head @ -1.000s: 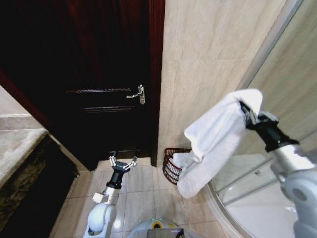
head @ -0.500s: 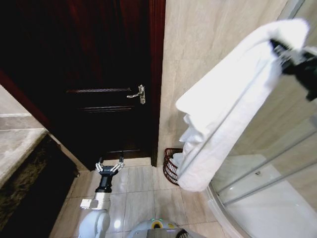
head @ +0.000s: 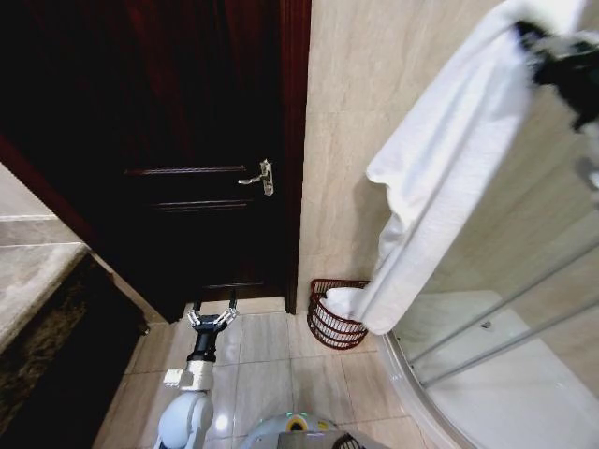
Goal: Discard the used towel into the hamper.
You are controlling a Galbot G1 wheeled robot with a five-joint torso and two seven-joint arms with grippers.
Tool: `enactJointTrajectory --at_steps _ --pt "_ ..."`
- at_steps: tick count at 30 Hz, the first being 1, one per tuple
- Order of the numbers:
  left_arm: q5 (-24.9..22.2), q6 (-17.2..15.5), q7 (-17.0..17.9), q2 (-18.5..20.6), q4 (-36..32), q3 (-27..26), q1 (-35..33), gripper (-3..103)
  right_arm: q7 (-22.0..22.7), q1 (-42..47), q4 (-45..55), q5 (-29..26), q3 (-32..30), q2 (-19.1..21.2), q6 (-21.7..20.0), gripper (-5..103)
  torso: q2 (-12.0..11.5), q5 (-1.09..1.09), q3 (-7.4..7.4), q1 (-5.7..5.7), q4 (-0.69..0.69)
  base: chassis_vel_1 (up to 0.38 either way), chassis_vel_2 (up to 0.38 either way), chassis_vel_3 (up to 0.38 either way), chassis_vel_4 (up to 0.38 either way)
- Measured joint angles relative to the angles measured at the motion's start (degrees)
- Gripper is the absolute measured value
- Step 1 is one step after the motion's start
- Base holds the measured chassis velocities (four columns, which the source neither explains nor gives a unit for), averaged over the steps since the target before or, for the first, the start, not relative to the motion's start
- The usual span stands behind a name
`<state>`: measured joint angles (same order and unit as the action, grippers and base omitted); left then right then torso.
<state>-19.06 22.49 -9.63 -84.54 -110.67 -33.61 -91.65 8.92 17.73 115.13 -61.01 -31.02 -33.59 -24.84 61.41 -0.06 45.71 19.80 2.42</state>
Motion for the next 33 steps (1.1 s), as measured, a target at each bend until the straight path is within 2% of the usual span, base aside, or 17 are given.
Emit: enactJointTrajectory --at_steps 2,7,13,21,33 --pt "0.05 0.41 -0.10 -0.36 0.12 -0.16 0.12 100 0.33 -5.19 -2.03 2.43 5.14 -2.50 0.60 7 0.00 0.03 -0.01 -0.01 -0.02 0.000 0.000 0.000 0.000" --pt "0.07 0.47 -0.13 -0.92 -0.58 -0.34 0.06 100 1.30 -8.46 -3.37 4.43 8.71 -5.58 0.15 7 -0.02 0.03 -0.02 -0.02 -0.01 0.000 0.000 0.000 0.000" --pt "0.14 0.50 -0.19 -1.22 -1.37 -0.38 -0.30 100 2.02 -8.54 -5.76 6.58 9.40 -7.54 -0.10 7 -0.04 0.08 -0.04 -0.03 -0.06 0.000 0.000 0.000 0.000" --pt "0.06 0.51 -0.25 -0.67 -2.43 -0.87 -1.37 100 2.36 -12.55 -9.99 8.28 11.97 -9.41 -0.10 7 -0.06 0.04 -0.05 -0.04 -0.01 0.000 0.000 0.000 0.000" --pt "-0.25 0.36 -0.21 0.15 -3.22 -0.79 -1.78 100 0.98 -8.54 -8.74 8.94 9.04 -9.44 -0.37 7 -0.07 0.06 -0.06 -0.05 -0.03 0.000 0.000 0.000 0.000"
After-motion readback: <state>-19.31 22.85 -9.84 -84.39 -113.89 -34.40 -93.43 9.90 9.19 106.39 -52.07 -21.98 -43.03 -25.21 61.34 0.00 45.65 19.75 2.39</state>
